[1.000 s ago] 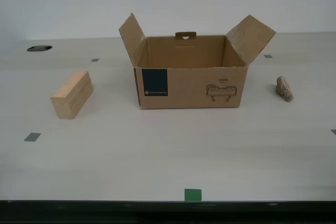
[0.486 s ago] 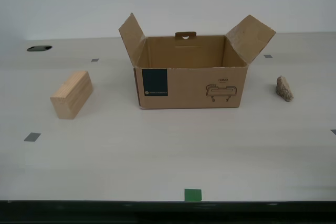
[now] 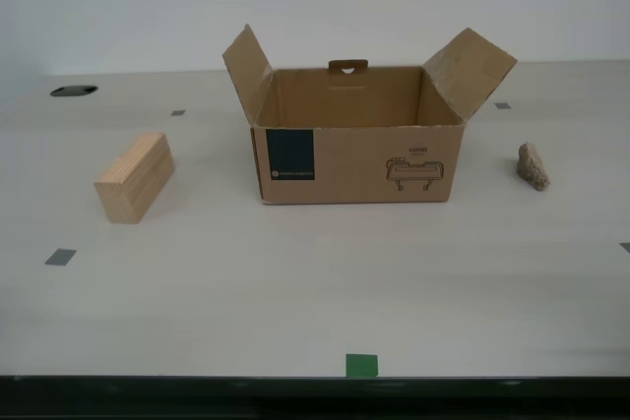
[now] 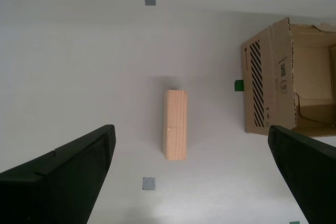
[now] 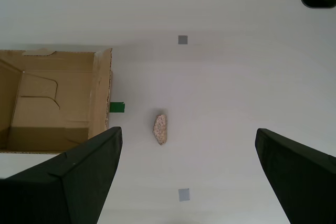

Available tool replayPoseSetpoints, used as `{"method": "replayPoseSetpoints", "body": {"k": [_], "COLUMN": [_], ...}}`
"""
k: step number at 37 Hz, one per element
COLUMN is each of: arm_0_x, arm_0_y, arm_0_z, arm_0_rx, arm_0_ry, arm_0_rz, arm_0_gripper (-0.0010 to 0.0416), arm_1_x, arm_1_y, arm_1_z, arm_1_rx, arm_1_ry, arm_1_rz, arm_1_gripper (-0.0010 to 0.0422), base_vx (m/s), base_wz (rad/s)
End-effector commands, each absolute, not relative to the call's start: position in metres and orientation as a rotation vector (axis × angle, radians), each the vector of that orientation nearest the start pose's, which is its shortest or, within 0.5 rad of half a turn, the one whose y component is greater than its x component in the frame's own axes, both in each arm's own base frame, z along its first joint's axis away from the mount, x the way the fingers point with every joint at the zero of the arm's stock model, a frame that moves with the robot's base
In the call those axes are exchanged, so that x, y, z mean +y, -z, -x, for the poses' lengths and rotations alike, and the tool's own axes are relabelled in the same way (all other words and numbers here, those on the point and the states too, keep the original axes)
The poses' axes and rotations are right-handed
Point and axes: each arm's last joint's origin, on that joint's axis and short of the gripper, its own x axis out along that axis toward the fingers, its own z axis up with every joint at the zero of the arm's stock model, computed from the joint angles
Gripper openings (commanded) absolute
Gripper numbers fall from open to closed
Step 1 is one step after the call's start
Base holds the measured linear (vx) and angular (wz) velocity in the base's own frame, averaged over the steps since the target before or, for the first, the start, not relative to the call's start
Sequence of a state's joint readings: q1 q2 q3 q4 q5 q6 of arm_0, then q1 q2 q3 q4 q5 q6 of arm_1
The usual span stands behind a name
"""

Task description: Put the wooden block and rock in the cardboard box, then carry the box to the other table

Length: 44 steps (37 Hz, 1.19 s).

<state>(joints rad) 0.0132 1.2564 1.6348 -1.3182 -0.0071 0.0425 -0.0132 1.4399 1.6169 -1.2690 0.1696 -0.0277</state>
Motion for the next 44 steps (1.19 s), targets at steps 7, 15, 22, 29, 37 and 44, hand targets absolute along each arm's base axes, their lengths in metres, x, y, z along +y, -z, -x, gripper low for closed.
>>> {"method": "replayPoseSetpoints", "body": {"k": [7, 15, 22, 29, 37, 44], "arm_0_x": [0.003, 0.003, 0.003, 0.003, 0.003, 0.003], "arm_0_y": [-0.423, -0.423, -0.421, -0.415, -0.394, -0.365], "arm_0_z": [-0.201, -0.201, -0.204, -0.211, -0.221, -0.228], "arm_0_rx": [0.94, 0.939, 0.948, 0.956, 1.001, 1.061], "arm_0_ry": [0.002, 0.003, 0.002, 0.002, 0.004, 0.005], "arm_0_rz": [-0.042, -0.043, -0.042, -0.042, -0.042, -0.041], "arm_0_gripper": [0.0354, 0.0355, 0.0355, 0.0355, 0.0355, 0.0354], "arm_1_x": [-0.009, -0.009, -0.009, -0.009, -0.013, -0.017], "arm_1_y": [-0.382, -0.382, -0.38, -0.371, -0.353, -0.336], "arm_1_z": [-0.26, -0.261, -0.263, -0.274, -0.291, -0.3], "arm_1_rx": [1.091, 1.095, 1.098, 1.13, 1.192, 1.23], "arm_1_ry": [0.153, 0.153, 0.153, 0.153, 0.159, 0.17], "arm_1_rz": [0.111, 0.114, 0.114, 0.115, 0.112, 0.104], "arm_1_gripper": [0.0398, 0.0398, 0.0398, 0.0398, 0.0398, 0.0398], "base_vx": [0.0, 0.0, 0.0, 0.0, 0.0, 0.0], "base_wz": [0.0, 0.0, 0.0, 0.0, 0.0, 0.0]}}
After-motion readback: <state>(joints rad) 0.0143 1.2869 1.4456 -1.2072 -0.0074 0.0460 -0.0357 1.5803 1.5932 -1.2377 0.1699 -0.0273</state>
